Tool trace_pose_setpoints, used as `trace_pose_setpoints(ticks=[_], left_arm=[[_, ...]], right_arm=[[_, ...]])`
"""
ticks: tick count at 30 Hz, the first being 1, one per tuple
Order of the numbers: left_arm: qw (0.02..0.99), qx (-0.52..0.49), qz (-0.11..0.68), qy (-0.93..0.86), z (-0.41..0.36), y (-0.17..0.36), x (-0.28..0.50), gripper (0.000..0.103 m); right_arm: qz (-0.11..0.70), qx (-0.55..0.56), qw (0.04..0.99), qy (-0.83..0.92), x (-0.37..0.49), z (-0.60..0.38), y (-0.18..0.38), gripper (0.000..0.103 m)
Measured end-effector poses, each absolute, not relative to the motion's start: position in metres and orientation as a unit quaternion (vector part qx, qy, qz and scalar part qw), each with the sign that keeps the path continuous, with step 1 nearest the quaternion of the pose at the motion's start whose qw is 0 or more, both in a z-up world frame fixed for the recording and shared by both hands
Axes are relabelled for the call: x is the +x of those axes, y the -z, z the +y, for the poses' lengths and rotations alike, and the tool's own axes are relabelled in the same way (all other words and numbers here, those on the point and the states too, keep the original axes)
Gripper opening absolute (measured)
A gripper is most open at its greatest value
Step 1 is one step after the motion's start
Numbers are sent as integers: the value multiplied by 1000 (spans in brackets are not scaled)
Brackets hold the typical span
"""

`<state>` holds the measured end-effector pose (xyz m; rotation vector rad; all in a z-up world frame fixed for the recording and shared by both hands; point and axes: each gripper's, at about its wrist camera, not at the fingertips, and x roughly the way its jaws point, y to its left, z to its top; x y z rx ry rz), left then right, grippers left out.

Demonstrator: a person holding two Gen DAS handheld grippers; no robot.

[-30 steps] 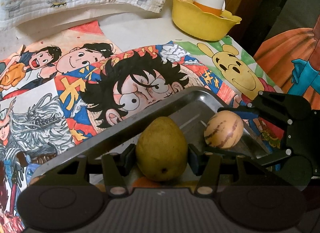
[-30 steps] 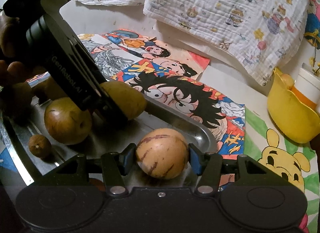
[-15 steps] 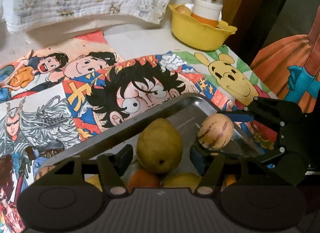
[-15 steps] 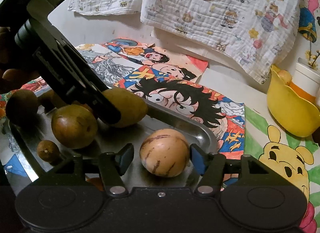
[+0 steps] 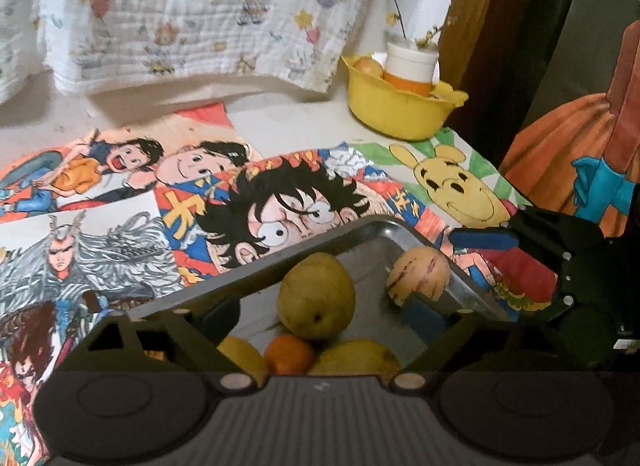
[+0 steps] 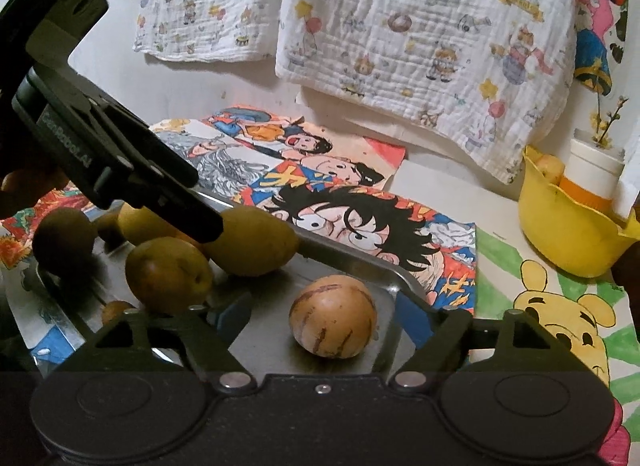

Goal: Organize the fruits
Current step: 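Lower pear and striped fruit into the tray and open both tools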

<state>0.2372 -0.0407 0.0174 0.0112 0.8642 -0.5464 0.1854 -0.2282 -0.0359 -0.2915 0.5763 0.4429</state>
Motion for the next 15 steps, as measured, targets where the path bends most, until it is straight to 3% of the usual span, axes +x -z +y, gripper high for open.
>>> trace_pose_setpoints(ticks=[5,15], left_arm=[[891,5,388,237,-34,-24,224,102],[922,25,338,189,-27,-33,188,102]], right_arm=[[271,-129,930,-212,177,-230,31,89],[254,-92,940,-208,161,-232,24,94]])
